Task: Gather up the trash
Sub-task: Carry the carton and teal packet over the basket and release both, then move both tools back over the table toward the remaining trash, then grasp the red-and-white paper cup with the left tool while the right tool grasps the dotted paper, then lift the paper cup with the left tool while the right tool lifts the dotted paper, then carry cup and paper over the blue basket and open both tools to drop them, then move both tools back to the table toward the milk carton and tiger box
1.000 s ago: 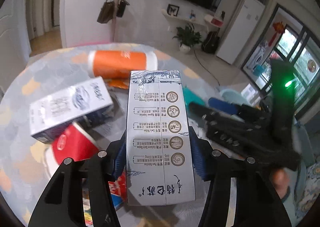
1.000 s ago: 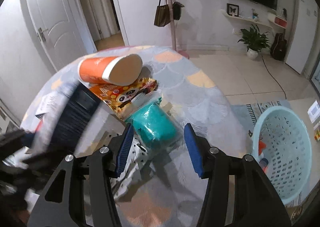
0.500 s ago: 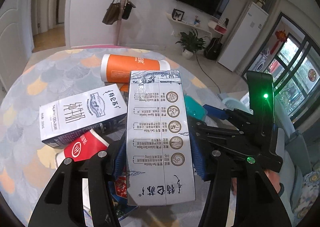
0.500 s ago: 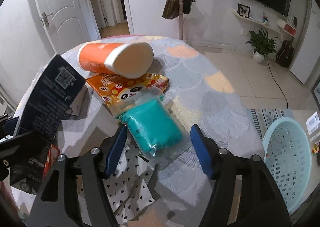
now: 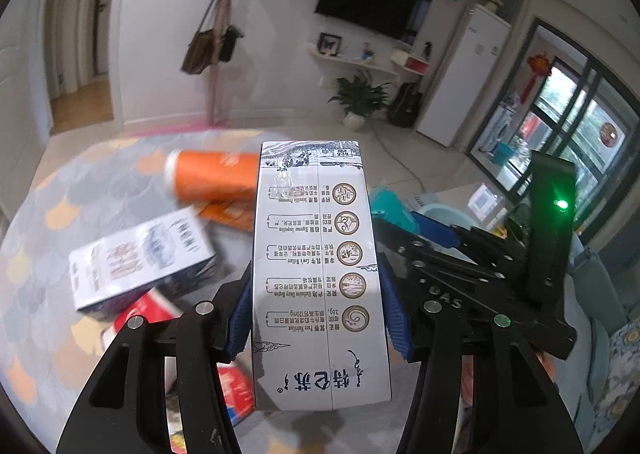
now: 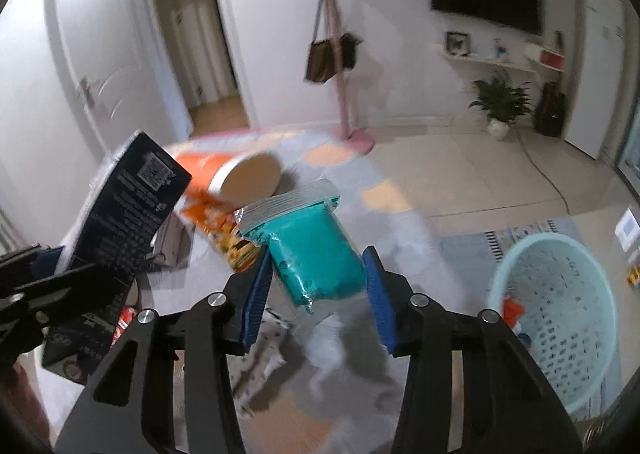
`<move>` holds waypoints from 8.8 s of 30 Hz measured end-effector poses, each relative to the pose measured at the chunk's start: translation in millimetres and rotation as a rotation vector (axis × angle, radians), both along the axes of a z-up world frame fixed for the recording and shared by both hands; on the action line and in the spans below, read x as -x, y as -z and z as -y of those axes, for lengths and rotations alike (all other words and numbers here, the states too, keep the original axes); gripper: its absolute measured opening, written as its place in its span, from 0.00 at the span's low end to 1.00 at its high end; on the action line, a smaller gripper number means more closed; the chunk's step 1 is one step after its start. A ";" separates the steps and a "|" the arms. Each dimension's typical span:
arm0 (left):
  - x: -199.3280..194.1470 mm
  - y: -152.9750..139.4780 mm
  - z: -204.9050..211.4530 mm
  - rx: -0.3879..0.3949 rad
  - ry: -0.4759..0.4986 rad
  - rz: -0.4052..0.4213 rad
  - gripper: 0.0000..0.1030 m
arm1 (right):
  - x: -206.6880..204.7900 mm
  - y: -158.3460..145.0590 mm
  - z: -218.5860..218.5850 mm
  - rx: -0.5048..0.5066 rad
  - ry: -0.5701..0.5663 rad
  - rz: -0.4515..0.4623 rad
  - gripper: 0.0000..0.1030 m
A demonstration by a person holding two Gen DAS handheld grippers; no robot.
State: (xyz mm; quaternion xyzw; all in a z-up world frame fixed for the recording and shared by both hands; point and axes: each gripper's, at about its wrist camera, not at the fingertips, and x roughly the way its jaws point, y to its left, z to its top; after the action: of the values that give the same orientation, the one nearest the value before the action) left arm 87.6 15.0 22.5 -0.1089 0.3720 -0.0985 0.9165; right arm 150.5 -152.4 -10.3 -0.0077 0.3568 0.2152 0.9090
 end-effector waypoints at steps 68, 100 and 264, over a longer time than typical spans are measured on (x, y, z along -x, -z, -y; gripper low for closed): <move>11.4 -49.1 18.0 0.020 0.084 0.211 0.70 | 75.0 -58.9 79.7 -0.056 0.296 0.064 0.61; 38.2 74.3 -92.1 -0.172 0.068 -0.062 0.76 | 50.4 51.3 -49.1 0.051 0.139 -0.172 0.64; 27.8 -45.0 -50.9 0.022 0.099 0.232 0.71 | 104.1 -27.7 9.1 -0.161 0.211 -0.047 0.55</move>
State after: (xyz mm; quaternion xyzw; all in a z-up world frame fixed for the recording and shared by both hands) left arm 59.8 65.9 67.4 -0.0882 0.2672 -0.1593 0.9463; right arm 46.5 -161.5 17.4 0.1077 0.3584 0.1464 0.9157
